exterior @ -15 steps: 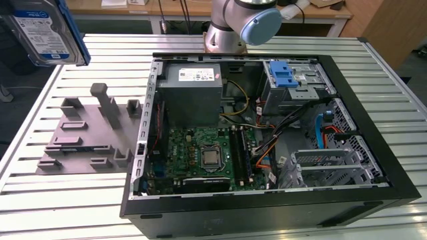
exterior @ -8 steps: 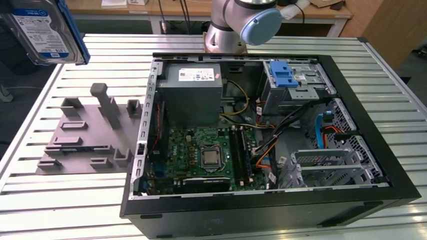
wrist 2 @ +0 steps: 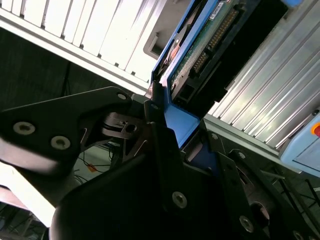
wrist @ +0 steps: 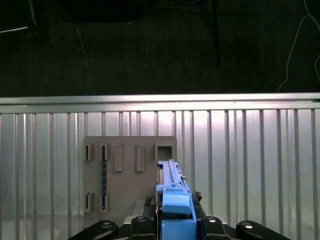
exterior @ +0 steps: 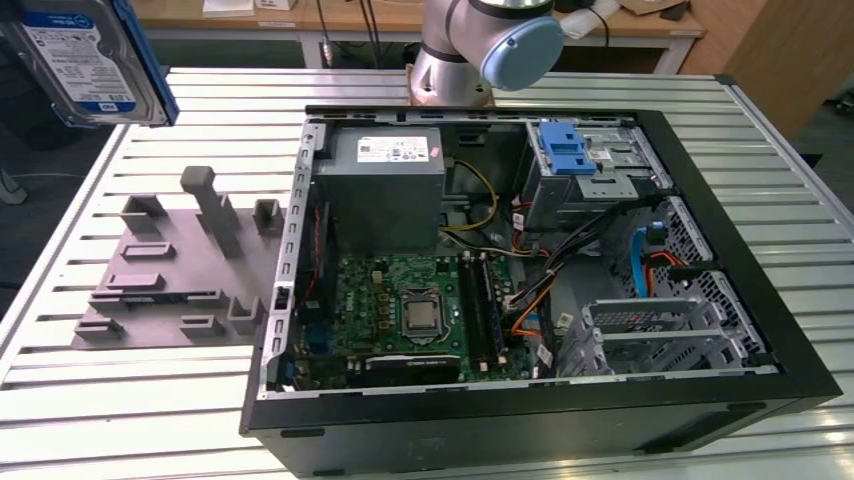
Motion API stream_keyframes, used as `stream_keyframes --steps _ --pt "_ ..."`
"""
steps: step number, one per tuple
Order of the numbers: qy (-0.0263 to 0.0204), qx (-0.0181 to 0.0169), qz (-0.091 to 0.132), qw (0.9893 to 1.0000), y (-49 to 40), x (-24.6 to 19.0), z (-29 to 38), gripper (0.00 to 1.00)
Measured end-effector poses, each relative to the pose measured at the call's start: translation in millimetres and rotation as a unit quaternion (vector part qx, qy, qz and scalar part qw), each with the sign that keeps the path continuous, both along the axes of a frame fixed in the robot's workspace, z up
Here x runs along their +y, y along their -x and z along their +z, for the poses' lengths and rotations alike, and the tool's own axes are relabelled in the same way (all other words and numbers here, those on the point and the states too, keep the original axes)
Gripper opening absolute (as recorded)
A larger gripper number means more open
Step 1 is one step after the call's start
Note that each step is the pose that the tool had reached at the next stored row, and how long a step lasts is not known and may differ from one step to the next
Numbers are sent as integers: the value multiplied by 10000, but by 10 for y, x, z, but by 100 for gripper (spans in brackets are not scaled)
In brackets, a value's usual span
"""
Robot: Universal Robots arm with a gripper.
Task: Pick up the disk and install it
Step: 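Pick up the disk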
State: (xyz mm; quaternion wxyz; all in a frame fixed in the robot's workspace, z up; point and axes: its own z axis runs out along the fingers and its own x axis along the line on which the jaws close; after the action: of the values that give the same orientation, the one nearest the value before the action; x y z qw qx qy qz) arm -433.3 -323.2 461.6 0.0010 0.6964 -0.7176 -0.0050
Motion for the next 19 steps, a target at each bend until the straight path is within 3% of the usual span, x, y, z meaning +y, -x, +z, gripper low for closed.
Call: stream_keyframes --steps 19 --pt "0 0 0 10000 0 0 87 36"
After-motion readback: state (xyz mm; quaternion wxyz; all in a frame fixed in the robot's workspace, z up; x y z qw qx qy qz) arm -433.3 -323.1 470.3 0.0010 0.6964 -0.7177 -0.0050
